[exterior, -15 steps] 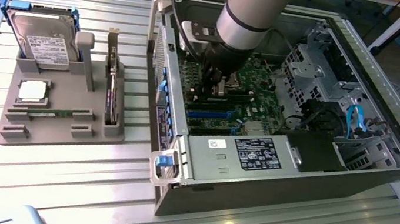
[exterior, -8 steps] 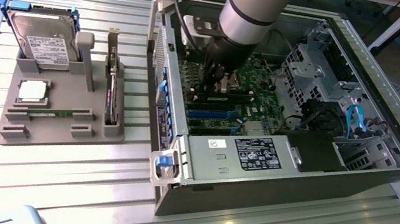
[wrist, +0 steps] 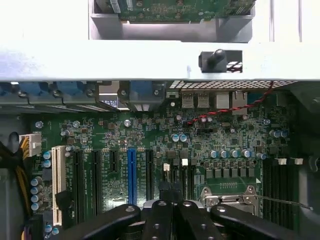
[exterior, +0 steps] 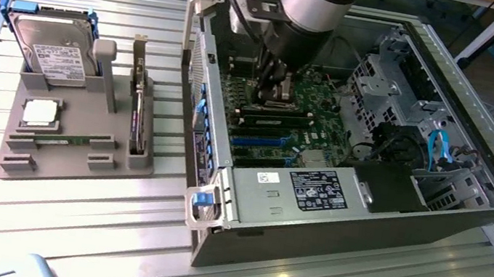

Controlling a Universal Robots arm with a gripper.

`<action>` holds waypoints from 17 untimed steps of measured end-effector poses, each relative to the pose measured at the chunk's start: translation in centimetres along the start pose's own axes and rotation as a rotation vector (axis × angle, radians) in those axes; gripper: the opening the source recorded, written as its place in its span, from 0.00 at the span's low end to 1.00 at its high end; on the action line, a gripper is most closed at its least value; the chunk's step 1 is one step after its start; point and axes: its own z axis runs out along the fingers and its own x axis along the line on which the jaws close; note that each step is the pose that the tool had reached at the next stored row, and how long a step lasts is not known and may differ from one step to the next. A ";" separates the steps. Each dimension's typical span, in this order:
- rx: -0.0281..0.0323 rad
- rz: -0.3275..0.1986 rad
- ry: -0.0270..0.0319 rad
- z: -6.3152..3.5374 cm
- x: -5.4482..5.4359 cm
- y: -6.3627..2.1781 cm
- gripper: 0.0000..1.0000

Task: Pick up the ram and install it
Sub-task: 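Press down the ram until it locks into place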

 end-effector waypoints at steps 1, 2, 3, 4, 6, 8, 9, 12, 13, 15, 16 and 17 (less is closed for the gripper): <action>-0.0001 0.000 0.0000 -0.25 0.0 0.01 0.10; -0.0001 0.000 0.0000 -0.63 0.0 0.02 0.10; 0.0000 0.000 0.0000 -0.85 -0.1 0.03 0.10; 0.0000 0.000 0.0000 -1.04 -0.1 0.04 0.10; -0.0001 0.000 0.0001 -1.43 -0.1 0.06 0.10; -0.0001 0.000 0.0000 -1.77 -0.1 0.07 0.10; -0.0001 0.000 0.0000 -2.02 -0.1 0.08 0.10; 0.0000 0.000 0.0000 -2.57 -0.2 0.11 0.10; 0.0000 0.000 -0.0001 -2.73 -0.2 0.11 0.10; -0.0001 0.000 0.0001 -3.20 -0.2 0.13 0.10; 0.0000 0.000 0.0000 -3.44 -0.2 0.14 0.10; 0.0000 0.000 0.0000 -3.70 -0.3 0.15 0.10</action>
